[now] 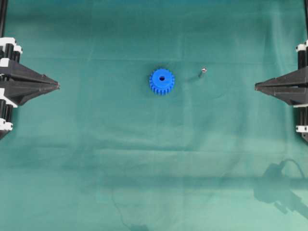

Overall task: Insert the shaft placed at a random location into the center hole of the small gear at another random location.
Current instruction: 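Move the right gripper to the silver shaft and close on it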

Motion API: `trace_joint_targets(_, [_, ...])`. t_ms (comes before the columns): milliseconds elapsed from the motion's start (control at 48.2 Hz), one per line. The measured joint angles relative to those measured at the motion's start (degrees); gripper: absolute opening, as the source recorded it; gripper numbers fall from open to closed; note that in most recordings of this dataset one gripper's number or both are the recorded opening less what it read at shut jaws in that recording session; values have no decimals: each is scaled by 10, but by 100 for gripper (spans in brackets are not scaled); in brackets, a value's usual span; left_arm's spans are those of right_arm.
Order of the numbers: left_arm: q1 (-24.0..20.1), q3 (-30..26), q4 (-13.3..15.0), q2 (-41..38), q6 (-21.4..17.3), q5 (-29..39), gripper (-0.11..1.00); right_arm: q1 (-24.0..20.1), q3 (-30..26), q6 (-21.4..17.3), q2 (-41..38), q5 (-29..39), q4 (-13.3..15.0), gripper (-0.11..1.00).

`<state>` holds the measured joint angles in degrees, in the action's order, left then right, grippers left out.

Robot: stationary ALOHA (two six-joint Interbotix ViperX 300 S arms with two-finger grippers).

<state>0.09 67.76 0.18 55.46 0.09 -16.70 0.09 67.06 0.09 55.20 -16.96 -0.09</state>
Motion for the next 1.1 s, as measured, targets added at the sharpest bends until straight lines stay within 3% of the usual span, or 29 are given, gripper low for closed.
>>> trace_joint_targets(249, [-3, 0, 16, 10, -11, 11, -1, 62, 4, -1, -36, 1, 0, 0])
trace_joint_targets(477, [-3, 0, 16, 11, -11, 15, 0, 106, 12, -7, -152, -33, -5, 2])
trace_joint_targets(747, [-3, 0, 17, 10, -11, 17, 0, 153, 10, -9, -349, -146, -37, 74])
trace_joint_targets(872, [-3, 0, 17, 11, -7, 20, 0, 164, 2, -8, -439, -207, -40, 66])
trace_joint_targets(1100, [-3, 1, 18, 11, -7, 21, -1, 171, -28, -8, -560, -258, -47, 67])
